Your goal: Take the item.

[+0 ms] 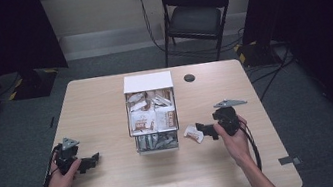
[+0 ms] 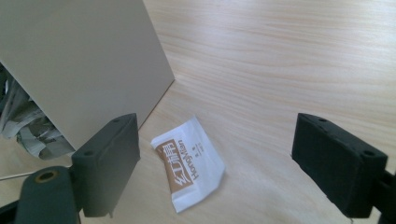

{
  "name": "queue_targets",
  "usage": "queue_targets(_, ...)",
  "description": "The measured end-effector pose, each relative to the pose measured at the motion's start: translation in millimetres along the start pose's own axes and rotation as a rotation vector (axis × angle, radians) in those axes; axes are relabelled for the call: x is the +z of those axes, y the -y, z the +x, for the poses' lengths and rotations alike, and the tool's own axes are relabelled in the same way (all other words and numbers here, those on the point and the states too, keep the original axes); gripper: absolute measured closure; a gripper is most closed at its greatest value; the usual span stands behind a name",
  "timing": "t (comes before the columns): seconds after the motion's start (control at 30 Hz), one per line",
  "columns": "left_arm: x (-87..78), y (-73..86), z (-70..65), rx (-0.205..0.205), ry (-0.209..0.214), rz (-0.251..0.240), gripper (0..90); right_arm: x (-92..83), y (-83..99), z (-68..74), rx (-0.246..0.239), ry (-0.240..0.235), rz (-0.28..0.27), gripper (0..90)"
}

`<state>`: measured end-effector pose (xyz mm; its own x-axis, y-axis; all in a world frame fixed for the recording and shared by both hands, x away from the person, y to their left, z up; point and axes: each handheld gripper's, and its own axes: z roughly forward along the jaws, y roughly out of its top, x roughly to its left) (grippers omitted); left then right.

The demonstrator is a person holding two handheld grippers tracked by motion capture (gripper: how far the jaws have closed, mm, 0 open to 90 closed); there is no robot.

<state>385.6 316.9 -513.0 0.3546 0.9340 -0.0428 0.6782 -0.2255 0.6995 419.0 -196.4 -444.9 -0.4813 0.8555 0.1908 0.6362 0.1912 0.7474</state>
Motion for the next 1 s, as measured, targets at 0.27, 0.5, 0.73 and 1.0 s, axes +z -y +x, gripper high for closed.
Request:
queue_targets(0.27, 0.0, 0.0, 0.0, -0.001, 0.0, -0.001, 0.0, -24.7, 6.0, -6.0, 0.007, 0.026, -0.017, 15.2)
queue_targets(0.5, 0.0, 0.0, 0.0, 0.0, 0.0, 0.0, 0.0, -41.1, 13.1, -16.8, 0.031, 0.072, -0.03, 15.1)
queue_targets(0.73, 0.0, 0.0, 0.0, 0.001, 0.0, 0.0, 0.0, -59.0, 20.3, -32.3, 0.077, 0.102, -0.043, 15.0)
queue_targets(1.0, 0.0, 0.0, 0.0, 0.0, 0.0, 0.0, 0.0, -70.9, 36.6, -45.0, 0.095, 0.141, -0.012, 15.1)
